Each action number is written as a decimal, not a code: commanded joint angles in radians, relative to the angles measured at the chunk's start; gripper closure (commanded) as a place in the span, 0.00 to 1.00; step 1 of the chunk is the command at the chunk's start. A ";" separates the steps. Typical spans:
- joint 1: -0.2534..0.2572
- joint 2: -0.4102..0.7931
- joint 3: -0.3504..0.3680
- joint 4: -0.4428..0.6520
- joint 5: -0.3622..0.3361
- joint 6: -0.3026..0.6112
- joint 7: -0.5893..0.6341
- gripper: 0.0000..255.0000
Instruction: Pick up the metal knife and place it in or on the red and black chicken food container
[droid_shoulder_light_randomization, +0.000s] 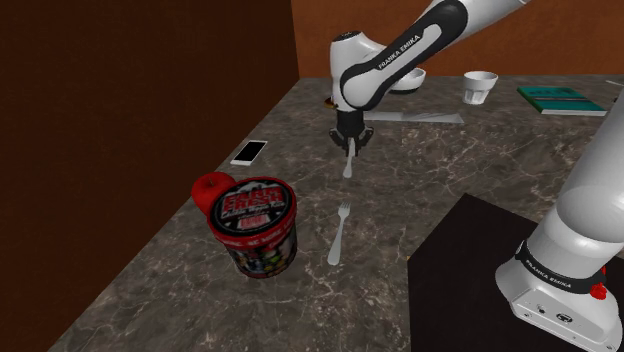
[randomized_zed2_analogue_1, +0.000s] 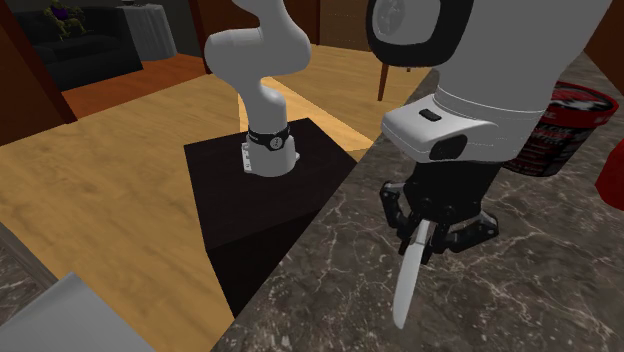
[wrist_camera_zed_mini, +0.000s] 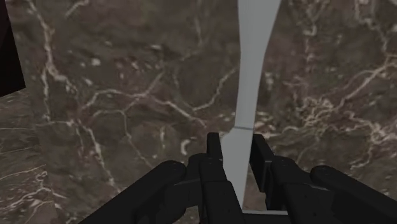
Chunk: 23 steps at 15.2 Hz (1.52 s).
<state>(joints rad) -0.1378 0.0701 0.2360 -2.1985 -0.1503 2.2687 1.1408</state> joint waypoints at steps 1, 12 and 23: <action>-0.001 -0.018 0.001 0.007 0.009 -0.026 -0.008 1.00; -0.001 -0.088 0.002 0.082 0.041 -0.166 -0.040 1.00; -0.001 -0.133 0.000 0.183 0.060 -0.309 -0.063 1.00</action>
<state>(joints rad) -0.1402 -0.0549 0.2354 -2.0223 -0.0932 1.9746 1.0783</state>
